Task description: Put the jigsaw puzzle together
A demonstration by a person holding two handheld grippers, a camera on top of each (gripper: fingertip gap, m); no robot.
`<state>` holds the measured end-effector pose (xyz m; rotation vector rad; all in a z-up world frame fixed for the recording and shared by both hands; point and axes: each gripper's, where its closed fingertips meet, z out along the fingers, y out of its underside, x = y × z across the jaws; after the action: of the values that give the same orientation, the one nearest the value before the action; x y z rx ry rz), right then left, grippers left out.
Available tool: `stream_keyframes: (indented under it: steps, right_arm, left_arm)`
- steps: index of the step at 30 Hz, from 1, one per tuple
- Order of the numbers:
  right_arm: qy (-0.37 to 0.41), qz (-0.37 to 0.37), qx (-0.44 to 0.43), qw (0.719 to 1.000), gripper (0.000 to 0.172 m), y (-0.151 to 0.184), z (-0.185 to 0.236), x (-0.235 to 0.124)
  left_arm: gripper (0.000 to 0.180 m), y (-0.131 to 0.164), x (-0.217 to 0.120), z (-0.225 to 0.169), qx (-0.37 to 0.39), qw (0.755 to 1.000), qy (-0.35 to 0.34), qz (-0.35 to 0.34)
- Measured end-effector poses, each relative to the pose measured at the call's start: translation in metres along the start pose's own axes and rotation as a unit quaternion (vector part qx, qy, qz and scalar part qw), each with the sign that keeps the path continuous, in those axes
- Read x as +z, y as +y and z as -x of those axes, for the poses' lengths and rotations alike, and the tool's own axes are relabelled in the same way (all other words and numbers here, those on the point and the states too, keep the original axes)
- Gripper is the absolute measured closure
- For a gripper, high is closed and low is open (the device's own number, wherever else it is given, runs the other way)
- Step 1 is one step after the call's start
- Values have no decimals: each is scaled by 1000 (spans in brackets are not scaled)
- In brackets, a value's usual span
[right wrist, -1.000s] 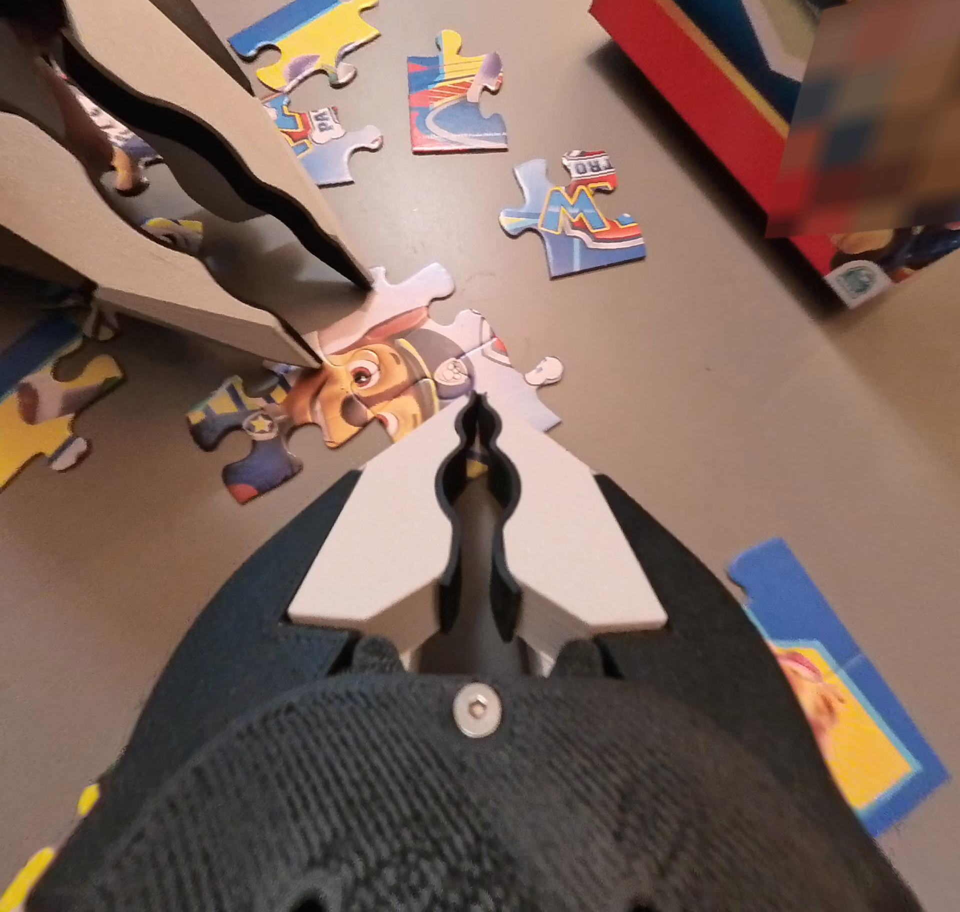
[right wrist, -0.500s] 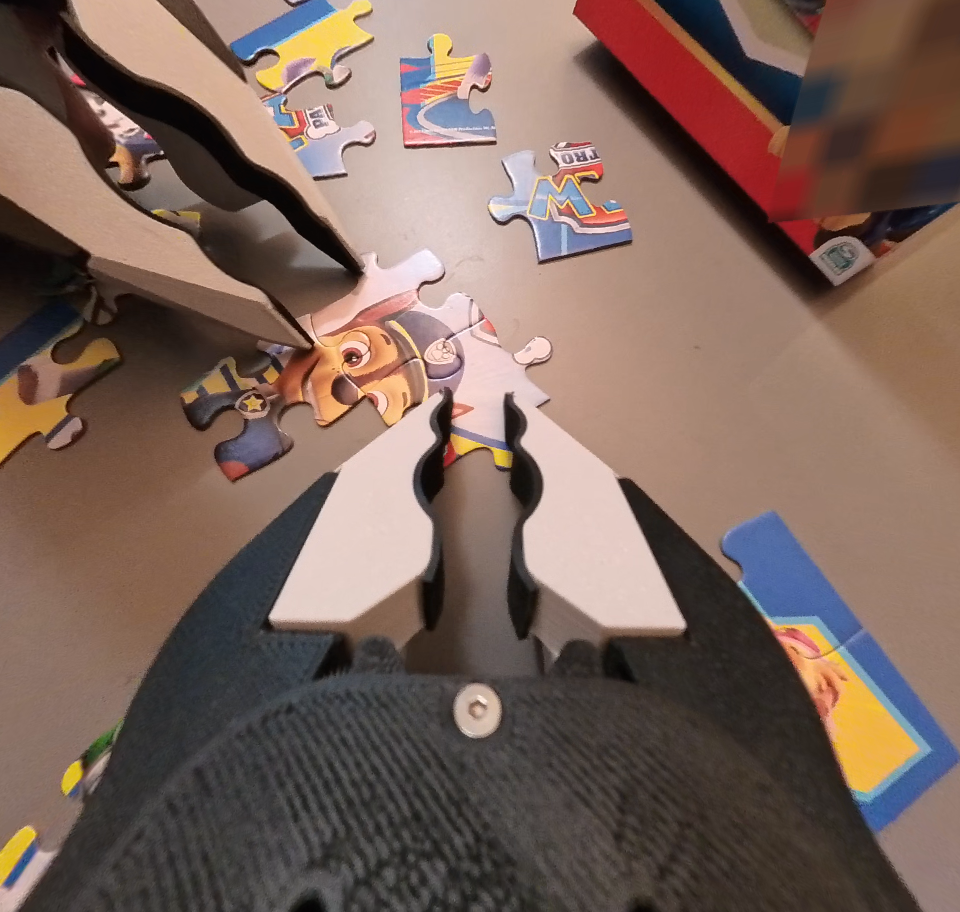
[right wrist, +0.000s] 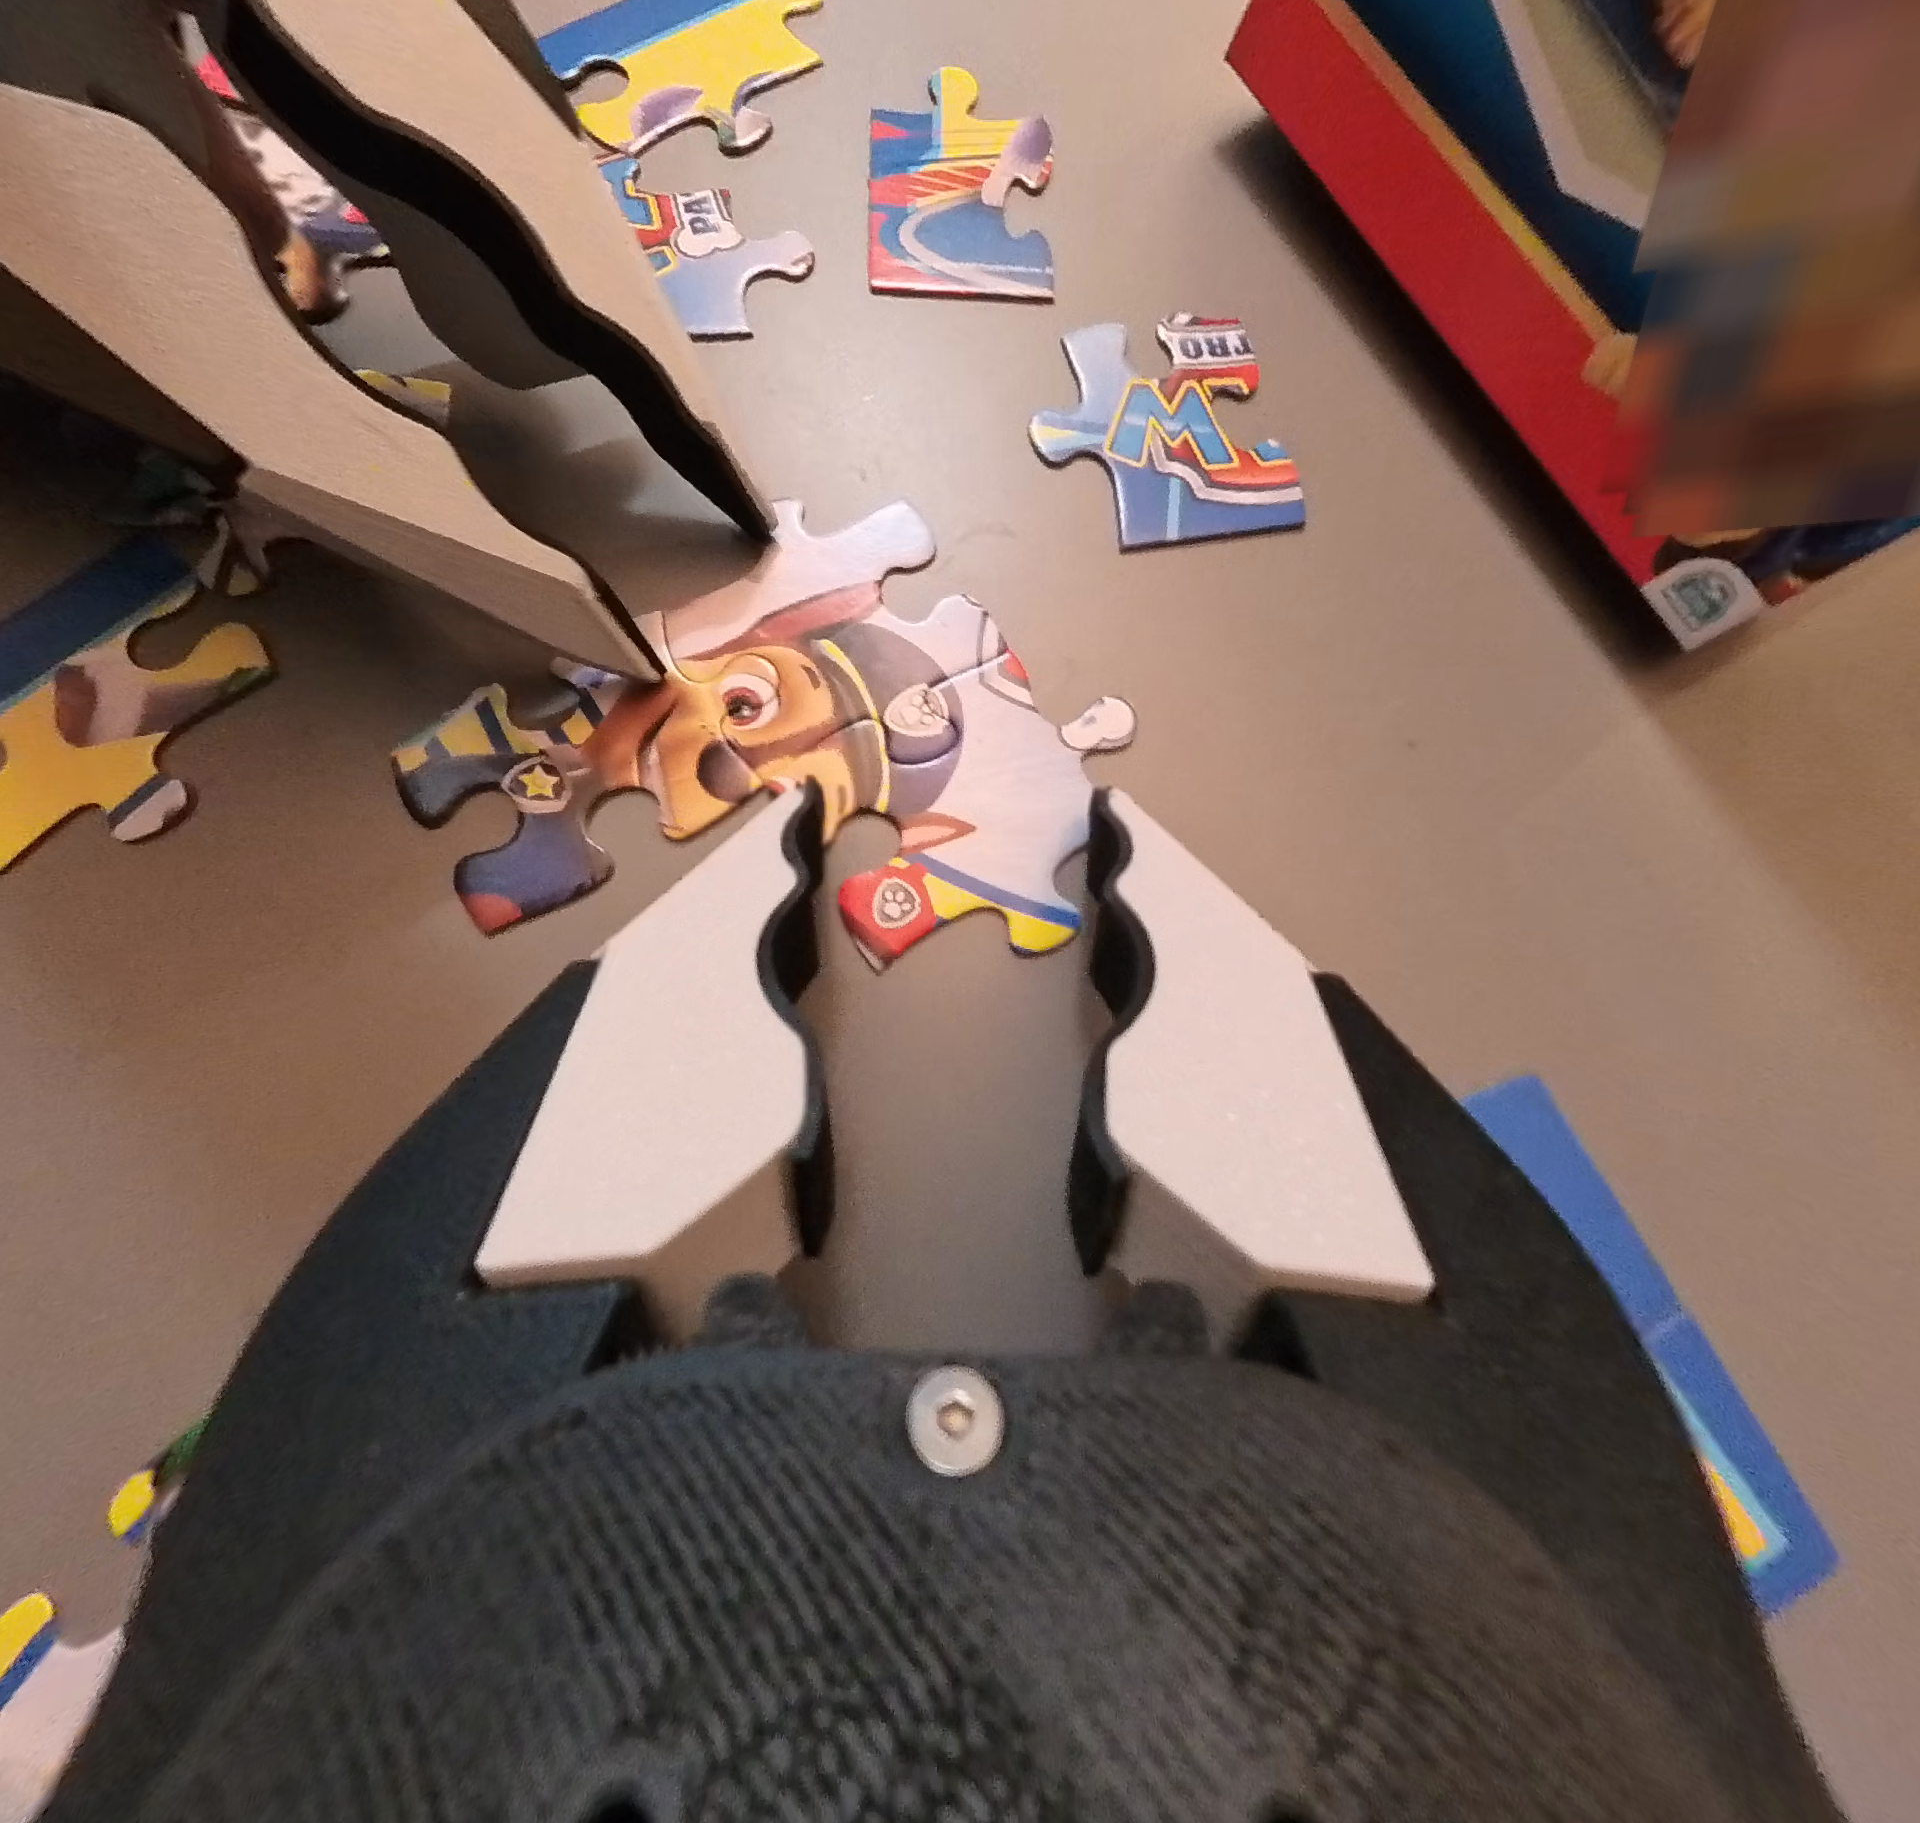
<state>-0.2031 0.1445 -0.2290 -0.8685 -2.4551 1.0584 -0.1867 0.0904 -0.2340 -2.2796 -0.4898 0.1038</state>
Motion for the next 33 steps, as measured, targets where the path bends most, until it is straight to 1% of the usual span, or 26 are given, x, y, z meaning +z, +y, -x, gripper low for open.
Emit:
stream_keyframes:
  steps: [2,6,9,18,30,31,33]
  right_arm:
    - [-4,-2,-2,1000,120,-1,3,3]
    - [-17,-7,36,999,120,-1,3,5]
    - [-6,-6,28,1000,121,0,2,5]
    - [5,-5,45,999,119,0,3,5]
    - [21,14,48,999,120,1,3,4]
    - [19,14,45,999,120,1,4,4]
    - [16,16,33,999,127,-2,5,4]
  left_arm:
    - [147,0,0,0,0,1000,0,0]
    - [147,0,0,0,0,1000,0,0]
    - [147,0,0,0,0,1000,0,0]
    - [147,0,0,0,2,1000,-1,0]
    - [147,0,0,0,0,1000,1,0]
    - [147,0,0,0,1,1000,1,0]
    - [147,1,0,-1,7,1000,-1,0]
